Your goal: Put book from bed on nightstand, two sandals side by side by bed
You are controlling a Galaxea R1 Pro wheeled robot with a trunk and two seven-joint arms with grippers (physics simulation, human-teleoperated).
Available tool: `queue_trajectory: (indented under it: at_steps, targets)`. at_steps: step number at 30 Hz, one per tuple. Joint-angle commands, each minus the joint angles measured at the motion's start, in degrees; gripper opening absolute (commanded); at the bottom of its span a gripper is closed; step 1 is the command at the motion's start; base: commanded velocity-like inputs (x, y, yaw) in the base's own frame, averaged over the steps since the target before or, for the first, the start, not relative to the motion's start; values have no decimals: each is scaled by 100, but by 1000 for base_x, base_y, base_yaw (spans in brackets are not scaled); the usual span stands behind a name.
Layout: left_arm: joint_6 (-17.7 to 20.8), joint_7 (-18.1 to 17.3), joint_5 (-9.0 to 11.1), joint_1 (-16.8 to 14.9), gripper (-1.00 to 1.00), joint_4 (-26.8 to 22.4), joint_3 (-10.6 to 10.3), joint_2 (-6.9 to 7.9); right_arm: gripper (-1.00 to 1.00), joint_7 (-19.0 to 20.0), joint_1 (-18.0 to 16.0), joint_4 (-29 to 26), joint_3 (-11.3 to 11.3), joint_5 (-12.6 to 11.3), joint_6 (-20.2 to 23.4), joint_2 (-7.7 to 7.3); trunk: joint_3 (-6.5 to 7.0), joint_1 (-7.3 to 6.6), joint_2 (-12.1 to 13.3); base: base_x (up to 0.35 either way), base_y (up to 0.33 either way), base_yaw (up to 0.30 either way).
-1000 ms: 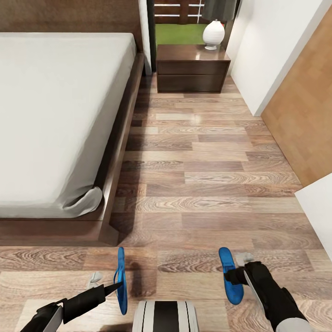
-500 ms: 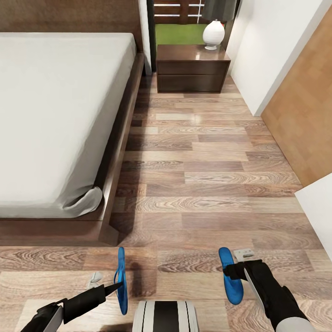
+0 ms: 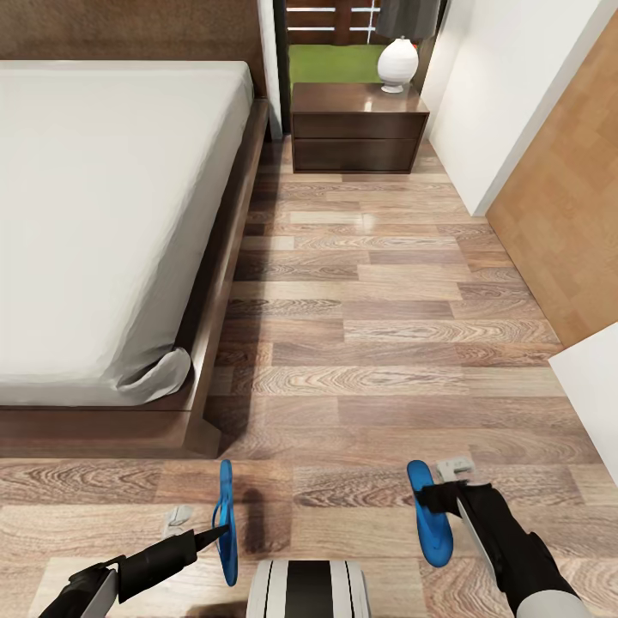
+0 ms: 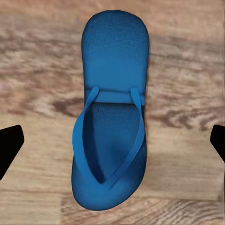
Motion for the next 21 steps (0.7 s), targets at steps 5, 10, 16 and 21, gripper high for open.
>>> queue_trajectory:
  at_steps: [5,10,16,21]
  targets:
    - [55,-10,29,-1,-100,0,3,-2,100,49,-1,6,-11,56,-213,1,-3,-1,-1,0,0,0]
    - [55,-10,29,-1,-100,0,3,-5,100,63,1,13,-11,48,-260,1,-3,-1,-1,0,0,0]
    - [55,-10,29,-1,-100,0,3,-7,100,65,-1,19,-11,46,-269,2,-3,-1,-1,0,0,0]
    - [55,-10,29,-1,-100,0,3,-8,100,61,-1,20,-7,51,-273,17,-92,9,-7,0,0,0]
